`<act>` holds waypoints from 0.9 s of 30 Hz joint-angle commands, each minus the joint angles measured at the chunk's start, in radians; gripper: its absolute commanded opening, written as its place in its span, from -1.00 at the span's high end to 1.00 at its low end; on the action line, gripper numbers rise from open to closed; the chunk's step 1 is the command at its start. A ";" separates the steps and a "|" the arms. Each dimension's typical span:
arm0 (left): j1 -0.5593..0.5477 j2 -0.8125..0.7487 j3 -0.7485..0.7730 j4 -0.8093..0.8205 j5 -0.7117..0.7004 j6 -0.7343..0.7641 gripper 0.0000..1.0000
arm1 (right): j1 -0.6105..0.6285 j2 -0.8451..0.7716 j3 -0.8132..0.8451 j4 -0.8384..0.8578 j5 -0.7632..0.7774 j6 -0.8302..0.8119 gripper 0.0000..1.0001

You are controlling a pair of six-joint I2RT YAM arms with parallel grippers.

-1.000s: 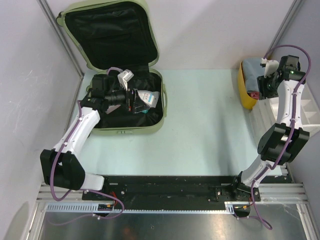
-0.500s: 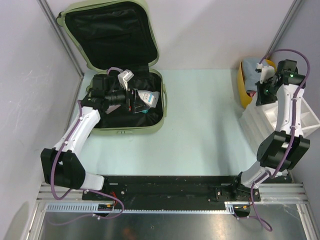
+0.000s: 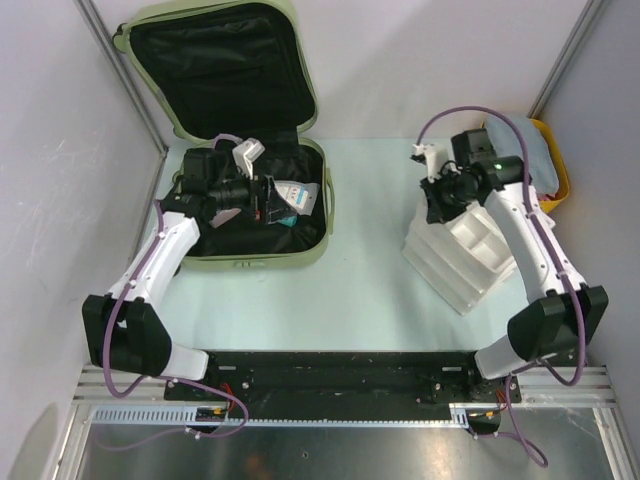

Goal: Open, take out, and arrange the luggage

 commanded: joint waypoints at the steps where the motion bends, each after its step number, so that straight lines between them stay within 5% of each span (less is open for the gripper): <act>1: 0.031 0.011 0.036 0.016 -0.082 0.003 -0.99 | 0.089 0.087 0.112 0.153 -0.058 0.011 1.00; 6: 0.094 0.074 0.073 0.016 -0.173 -0.005 -0.99 | 0.180 0.246 0.250 0.208 -0.039 -0.014 1.00; 13: 0.121 0.215 0.179 -0.057 -0.217 0.233 -1.00 | 0.217 0.469 0.551 0.181 -0.061 -0.044 1.00; 19: 0.152 0.303 0.202 -0.099 -0.230 0.412 -1.00 | 0.240 0.520 0.632 0.168 -0.097 -0.075 0.96; 23: 0.152 0.343 0.226 -0.112 -0.216 0.490 -0.99 | 0.241 0.497 0.634 0.159 -0.102 -0.046 0.01; 27: 0.152 0.419 0.310 -0.114 -0.173 0.551 -0.99 | 0.235 0.451 0.635 0.193 -0.088 -0.003 -0.41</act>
